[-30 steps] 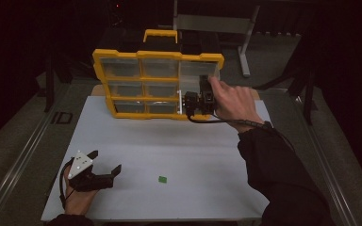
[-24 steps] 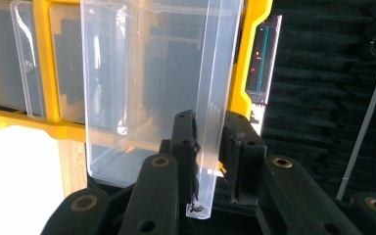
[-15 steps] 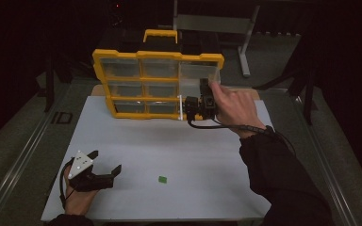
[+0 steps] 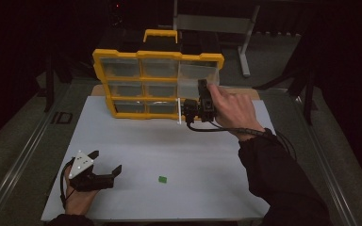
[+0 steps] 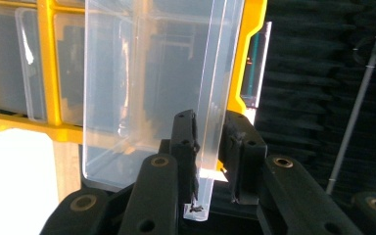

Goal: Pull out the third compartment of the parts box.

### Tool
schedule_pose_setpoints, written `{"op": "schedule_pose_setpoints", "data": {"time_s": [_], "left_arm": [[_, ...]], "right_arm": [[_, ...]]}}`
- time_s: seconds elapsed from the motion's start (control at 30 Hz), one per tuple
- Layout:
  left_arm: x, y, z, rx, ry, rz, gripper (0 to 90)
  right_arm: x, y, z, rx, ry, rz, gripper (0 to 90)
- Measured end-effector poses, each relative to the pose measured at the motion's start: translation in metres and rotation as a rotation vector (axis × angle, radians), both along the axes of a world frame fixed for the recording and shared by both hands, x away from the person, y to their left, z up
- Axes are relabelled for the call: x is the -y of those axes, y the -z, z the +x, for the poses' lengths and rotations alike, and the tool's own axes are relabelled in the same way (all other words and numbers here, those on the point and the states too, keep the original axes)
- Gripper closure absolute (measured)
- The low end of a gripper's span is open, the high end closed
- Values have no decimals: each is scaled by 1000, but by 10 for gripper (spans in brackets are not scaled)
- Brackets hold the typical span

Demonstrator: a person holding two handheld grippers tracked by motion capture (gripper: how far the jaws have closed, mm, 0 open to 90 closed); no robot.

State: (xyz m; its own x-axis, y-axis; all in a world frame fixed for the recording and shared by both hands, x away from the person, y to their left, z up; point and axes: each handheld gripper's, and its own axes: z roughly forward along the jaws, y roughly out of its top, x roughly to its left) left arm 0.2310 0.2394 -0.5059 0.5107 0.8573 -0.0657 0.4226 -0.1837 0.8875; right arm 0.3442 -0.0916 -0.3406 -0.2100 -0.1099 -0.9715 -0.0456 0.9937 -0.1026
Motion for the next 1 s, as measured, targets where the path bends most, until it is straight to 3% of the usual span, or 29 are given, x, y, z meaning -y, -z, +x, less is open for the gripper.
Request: {"op": "schedule_pose_setpoints", "data": {"time_s": [0.33, 0.53, 1.0], "left_arm": [[1, 0, 0, -3, 3, 0, 1], [0, 0, 0, -5, 3, 4, 1], [0, 1, 1, -6, 1, 3, 1]], "right_arm": [[4, 0, -4, 2, -14, 14, 767], [7, 4, -7, 30, -33, 10, 774], [17, 31, -21, 45, -91, 64, 590]]}}
